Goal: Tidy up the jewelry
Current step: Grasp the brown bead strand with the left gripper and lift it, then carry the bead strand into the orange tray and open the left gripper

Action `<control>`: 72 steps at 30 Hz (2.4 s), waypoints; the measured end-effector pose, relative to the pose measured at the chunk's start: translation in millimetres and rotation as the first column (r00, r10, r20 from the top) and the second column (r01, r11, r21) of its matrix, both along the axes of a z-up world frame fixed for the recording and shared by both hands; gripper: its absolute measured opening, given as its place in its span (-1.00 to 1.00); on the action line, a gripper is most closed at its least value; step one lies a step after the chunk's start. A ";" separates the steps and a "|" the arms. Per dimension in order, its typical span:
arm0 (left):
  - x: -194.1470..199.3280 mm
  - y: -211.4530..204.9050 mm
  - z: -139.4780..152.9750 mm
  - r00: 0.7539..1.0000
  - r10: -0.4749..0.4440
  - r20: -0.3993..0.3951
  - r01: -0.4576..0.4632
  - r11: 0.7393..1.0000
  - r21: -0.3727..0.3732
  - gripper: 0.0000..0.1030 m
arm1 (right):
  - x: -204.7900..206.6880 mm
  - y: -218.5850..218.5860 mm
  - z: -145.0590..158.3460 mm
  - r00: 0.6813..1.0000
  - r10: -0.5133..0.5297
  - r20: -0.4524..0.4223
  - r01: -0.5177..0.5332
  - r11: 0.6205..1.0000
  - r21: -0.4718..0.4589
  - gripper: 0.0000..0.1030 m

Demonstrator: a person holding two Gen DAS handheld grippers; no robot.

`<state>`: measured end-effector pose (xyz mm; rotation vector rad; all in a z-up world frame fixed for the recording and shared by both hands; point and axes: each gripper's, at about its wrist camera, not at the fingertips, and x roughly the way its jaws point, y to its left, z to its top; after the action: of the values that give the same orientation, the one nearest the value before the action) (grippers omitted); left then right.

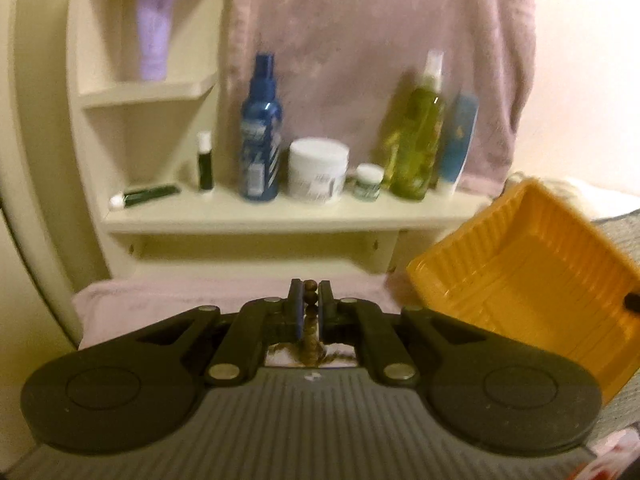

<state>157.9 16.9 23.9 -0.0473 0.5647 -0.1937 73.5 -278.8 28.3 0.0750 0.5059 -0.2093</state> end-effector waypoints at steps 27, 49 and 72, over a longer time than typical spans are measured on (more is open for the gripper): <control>11.2 3.3 87.1 0.990 -0.075 0.123 0.078 0.997 -0.018 -0.89 | 0.8 2.8 3.1 1.000 0.014 0.016 -0.014 1.000 0.006 -0.80; 7.7 -26.3 127.6 0.965 -0.186 0.184 0.192 0.981 -0.015 -0.89 | 1.3 4.4 3.6 1.000 0.018 0.023 -0.018 1.000 0.011 -0.80; 25.9 -145.5 94.0 0.915 -0.397 0.073 0.401 0.915 -0.049 -0.89 | -4.9 4.3 4.3 1.000 0.003 0.013 -0.004 0.999 0.043 -0.80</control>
<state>183.8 -128.6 117.9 0.0140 0.5020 -0.6109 68.6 -274.5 32.5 0.1178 0.4975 -0.1944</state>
